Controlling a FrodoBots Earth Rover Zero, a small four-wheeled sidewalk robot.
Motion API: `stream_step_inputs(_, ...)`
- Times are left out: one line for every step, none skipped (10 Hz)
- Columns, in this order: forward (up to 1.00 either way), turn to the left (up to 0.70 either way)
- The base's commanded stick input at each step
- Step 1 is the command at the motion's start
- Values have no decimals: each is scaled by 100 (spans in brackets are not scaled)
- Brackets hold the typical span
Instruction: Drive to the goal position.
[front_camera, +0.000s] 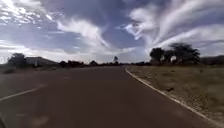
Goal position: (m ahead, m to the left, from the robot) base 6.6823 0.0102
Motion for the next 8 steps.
stream_step_inputs(100, 0)
stream_step_inputs(100, 0)
stream_step_inputs(100, 0)
stream_step_inputs(100, 0)
stream_step_inputs(100, 0)
stream_step_inputs(100, 0)
stream_step_inputs(100, 0)
stream_step_inputs(100, 0)
